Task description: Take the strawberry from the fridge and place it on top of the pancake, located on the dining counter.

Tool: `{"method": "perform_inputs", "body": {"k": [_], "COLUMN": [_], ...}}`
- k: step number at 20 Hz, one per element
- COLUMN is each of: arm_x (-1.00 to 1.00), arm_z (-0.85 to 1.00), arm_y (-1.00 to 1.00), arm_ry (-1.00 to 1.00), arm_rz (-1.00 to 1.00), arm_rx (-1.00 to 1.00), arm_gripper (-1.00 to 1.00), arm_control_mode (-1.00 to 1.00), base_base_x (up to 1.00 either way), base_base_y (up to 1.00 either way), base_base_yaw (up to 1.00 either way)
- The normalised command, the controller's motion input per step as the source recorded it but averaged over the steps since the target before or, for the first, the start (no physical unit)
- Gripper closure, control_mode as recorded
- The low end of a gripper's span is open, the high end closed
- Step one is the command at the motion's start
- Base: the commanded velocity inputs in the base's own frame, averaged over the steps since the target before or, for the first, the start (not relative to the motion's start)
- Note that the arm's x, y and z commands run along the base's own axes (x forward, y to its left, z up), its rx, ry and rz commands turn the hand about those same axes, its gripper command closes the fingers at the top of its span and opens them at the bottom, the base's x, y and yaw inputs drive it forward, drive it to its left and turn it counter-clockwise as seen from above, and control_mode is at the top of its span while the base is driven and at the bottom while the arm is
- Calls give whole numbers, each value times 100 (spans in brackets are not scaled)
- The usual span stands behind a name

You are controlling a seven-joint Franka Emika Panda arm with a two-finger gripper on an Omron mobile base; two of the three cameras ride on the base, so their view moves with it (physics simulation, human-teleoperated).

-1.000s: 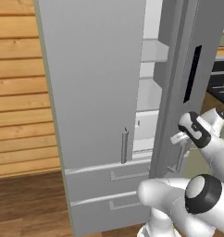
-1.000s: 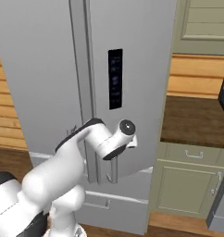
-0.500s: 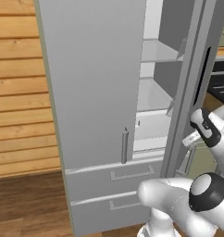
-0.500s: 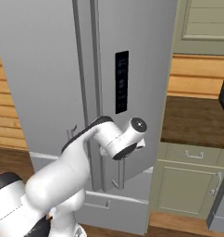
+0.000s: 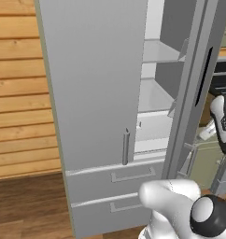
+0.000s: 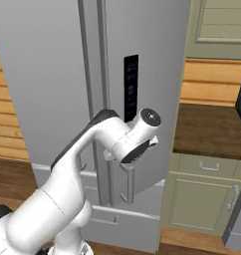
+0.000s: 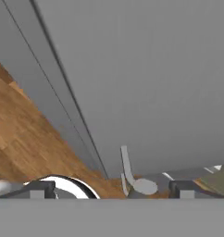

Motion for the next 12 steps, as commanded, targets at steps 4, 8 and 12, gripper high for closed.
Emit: {"method": "perform_inputs", "body": {"k": [4,8,12], "arm_x": [-100,-88,-45], "arm_z": [51,41,31], "arm_y": [34,64,86], "arm_ry": [-28,-28,-19], "arm_rz": [0,0,-1], "arm_rx": [-11,-18,-30], "arm_gripper": [-100,-100,-100], "arm_control_mode": [-100,-100,-100], "base_base_x": [0,0,0], "base_base_y": [0,0,0], "base_base_yaw": [0,0,0]}}
